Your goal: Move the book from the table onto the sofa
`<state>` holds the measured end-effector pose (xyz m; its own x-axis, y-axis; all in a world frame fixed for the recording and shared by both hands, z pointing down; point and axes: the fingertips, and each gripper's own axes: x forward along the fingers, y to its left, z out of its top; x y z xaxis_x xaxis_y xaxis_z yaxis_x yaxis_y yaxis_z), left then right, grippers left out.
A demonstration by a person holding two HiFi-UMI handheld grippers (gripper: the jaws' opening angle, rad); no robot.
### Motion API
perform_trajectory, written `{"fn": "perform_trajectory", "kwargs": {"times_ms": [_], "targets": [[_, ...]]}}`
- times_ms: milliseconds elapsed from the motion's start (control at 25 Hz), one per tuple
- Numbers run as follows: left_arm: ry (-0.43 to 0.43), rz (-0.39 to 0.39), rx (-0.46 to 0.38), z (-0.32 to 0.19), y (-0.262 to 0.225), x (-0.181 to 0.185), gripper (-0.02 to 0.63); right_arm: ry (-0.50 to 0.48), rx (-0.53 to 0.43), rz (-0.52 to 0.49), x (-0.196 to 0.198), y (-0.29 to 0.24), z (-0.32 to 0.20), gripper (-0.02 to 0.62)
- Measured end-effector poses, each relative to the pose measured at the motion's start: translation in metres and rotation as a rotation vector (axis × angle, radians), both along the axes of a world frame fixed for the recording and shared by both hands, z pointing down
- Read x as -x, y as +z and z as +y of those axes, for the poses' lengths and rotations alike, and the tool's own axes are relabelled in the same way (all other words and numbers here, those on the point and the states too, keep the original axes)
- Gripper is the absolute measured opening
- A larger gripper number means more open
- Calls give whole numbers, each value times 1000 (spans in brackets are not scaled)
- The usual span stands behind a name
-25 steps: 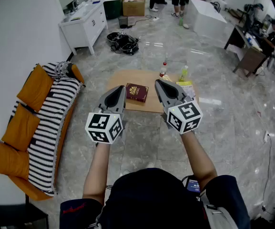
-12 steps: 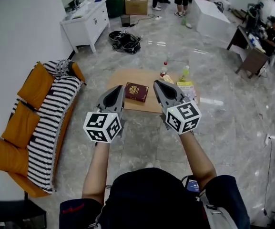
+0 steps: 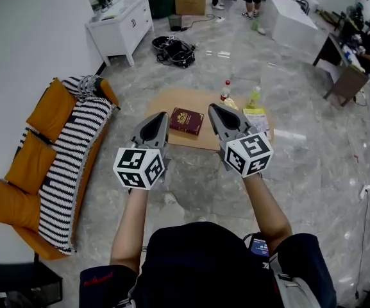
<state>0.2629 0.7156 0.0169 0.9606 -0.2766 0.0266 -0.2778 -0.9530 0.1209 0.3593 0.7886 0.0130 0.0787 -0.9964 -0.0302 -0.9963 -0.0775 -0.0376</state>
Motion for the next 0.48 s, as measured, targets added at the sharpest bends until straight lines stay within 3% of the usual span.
{"fn": "perform_trajectory", "kwargs": {"times_ms": [480], "targets": [[14, 2, 34, -68, 15, -35, 15, -11, 29, -1, -30, 14, -69, 9]]}}
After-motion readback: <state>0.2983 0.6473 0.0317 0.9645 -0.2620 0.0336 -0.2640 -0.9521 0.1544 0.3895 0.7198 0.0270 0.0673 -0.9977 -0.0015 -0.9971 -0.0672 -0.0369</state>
